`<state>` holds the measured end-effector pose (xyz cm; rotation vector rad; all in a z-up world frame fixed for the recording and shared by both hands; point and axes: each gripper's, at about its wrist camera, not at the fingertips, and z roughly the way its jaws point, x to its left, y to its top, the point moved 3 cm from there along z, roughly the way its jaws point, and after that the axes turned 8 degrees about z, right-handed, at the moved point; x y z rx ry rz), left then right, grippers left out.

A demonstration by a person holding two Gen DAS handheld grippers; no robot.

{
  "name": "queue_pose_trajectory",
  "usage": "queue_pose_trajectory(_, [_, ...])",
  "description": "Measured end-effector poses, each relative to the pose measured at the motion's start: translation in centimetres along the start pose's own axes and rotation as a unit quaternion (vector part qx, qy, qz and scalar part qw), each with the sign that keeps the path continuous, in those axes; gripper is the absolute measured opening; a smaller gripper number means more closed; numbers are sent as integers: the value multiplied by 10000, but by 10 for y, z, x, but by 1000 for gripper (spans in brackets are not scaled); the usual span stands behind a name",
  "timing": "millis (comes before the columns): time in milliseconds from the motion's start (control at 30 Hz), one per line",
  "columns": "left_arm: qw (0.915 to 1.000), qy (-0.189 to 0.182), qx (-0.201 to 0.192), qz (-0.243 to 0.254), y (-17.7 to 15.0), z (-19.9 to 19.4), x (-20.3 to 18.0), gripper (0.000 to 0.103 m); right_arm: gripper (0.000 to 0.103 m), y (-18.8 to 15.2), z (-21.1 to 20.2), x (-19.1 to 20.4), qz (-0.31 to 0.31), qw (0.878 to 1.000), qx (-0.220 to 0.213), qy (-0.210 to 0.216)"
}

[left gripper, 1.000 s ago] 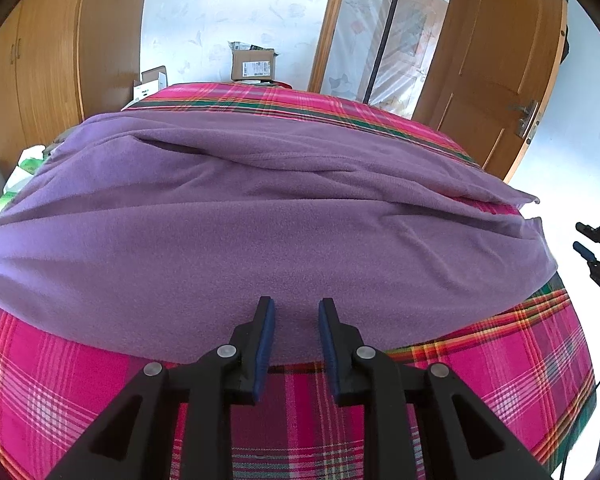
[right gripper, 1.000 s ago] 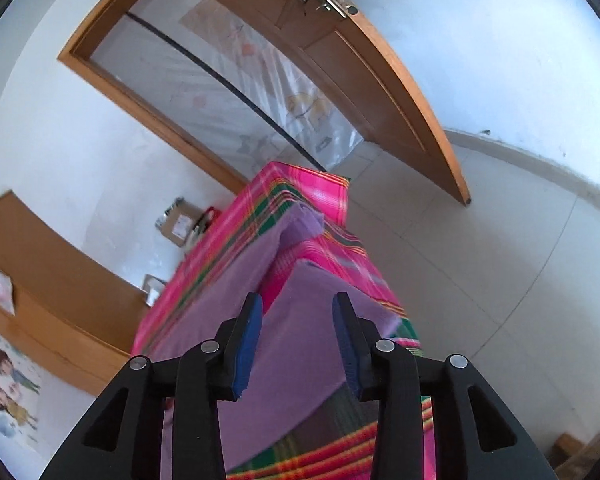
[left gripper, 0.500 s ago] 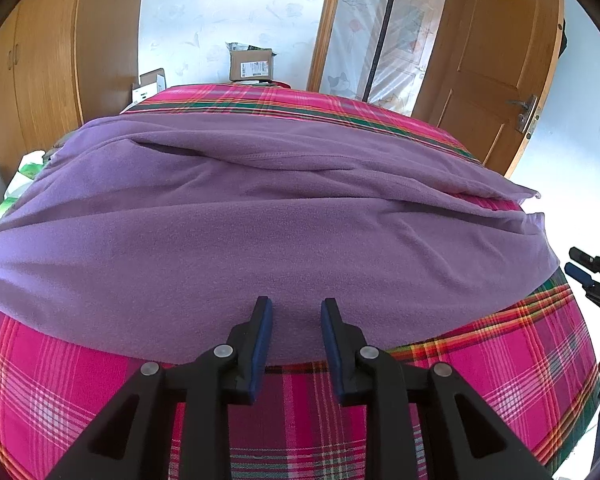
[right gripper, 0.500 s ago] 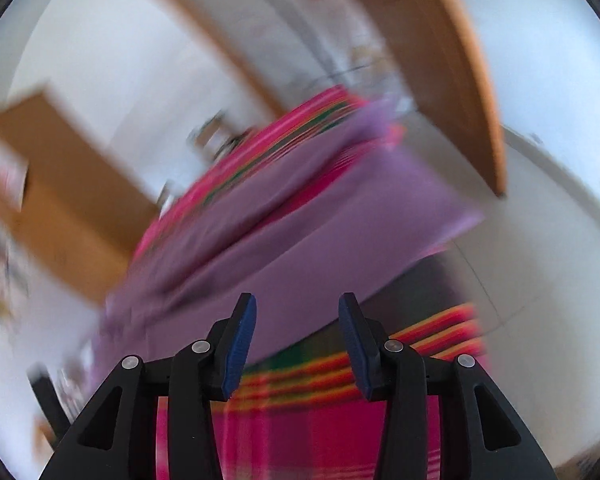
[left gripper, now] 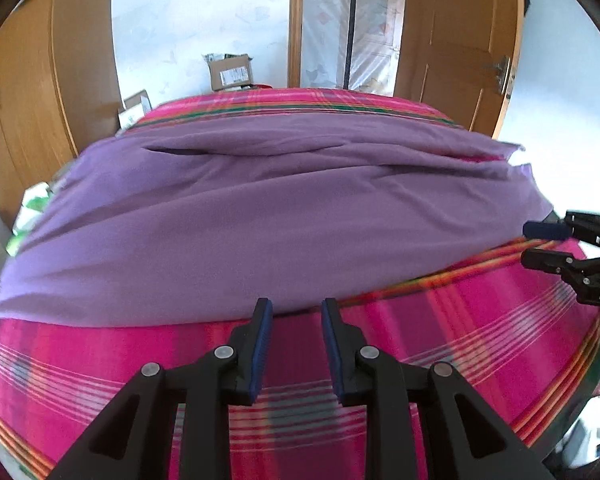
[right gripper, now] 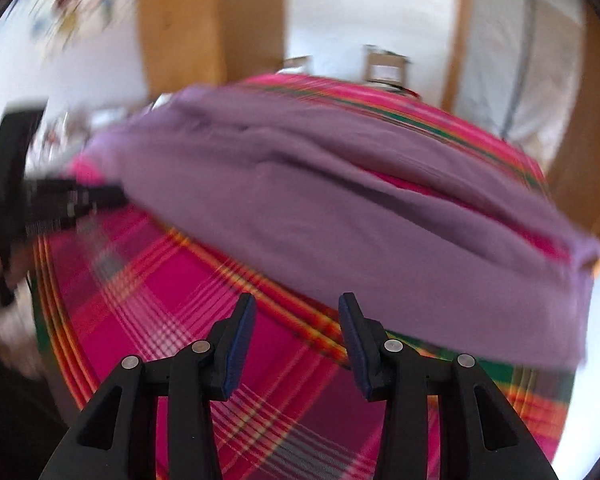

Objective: Fold clothes

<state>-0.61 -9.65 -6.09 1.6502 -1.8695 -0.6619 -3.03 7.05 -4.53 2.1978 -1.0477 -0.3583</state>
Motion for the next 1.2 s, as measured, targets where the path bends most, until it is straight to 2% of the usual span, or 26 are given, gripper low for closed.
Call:
queue_pose_trajectory(233, [9989,-32,-12,467,-2,4,11,26,45,7,20,15,-875,9961,141,20])
queue_pose_trajectory(333, [9974,-245,-58,668,0,5,6,26,45,11,26,9,-767,9966,209,204])
queue_pose_trajectory(433, [9957,-426,-76,816,2,7,1,29,38,13,28,1,-593,9972,275,371])
queue_pose_trajectory(500, [9946,-533,-82,887,3,9,-1,30,21,15,29,-1,-548,9974,271,370])
queue_pose_trajectory(567, [9936,-609,-84,945,5,10,-3,31,11,17,29,-2,-513,9977,265,347])
queue_pose_trajectory(700, [9917,-614,-107,1125,8,13,-7,31,5,19,29,-3,-495,9980,201,338])
queue_pose_trajectory(767, [9914,-639,-113,1136,9,15,-8,28,5,21,26,-5,-427,9983,127,373])
queue_pose_trajectory(833, [9915,-601,-117,1146,10,15,-7,16,4,23,23,-7,-356,9985,52,410])
queue_pose_trajectory(933, [9920,-540,-122,1136,10,14,-6,4,4,25,18,-9,-282,9987,-37,430])
queue_pose_trajectory(1200, [9917,-542,-340,1118,12,2,-8,3,3,36,8,-12,-195,9986,-201,449])
